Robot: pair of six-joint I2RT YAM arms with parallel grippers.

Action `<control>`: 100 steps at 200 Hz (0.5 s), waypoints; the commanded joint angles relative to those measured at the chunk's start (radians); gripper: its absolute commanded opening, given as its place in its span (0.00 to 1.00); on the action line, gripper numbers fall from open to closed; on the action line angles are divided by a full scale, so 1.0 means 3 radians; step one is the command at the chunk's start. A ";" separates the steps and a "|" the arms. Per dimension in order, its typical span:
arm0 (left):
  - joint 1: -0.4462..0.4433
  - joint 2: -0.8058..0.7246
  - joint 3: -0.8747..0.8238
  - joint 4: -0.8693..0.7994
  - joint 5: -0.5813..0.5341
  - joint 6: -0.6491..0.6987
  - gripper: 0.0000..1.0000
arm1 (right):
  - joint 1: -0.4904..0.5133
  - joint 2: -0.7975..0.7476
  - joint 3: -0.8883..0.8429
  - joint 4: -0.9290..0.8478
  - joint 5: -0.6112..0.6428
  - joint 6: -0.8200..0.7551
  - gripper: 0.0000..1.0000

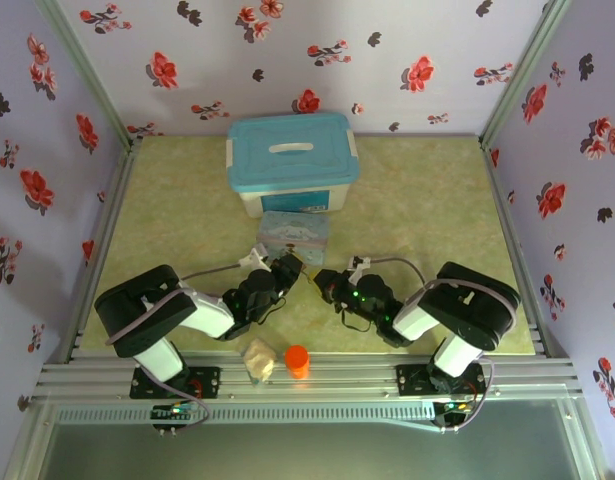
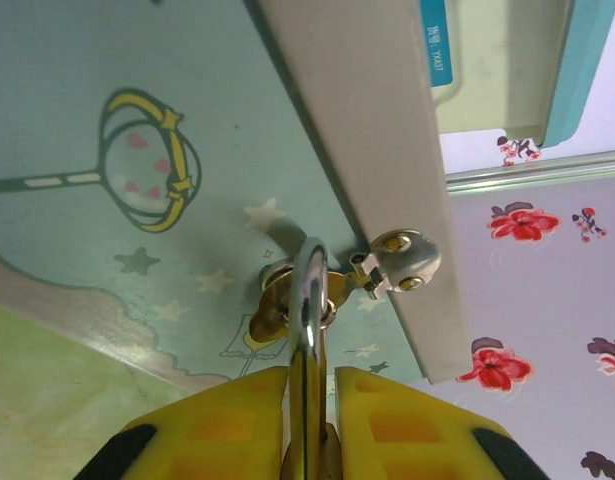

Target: Unlock the padlock with the key

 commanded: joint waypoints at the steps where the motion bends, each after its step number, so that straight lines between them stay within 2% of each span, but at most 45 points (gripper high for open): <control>1: -0.0170 -0.0011 0.0196 -0.0035 0.0492 -0.0036 0.00 | 0.0113 0.0043 0.0240 0.0349 0.0300 0.0117 0.00; 100: -0.0231 -0.0023 0.0227 -0.0170 0.0509 -0.0054 0.00 | 0.0145 0.0060 0.0286 0.0349 0.0474 -0.0244 0.00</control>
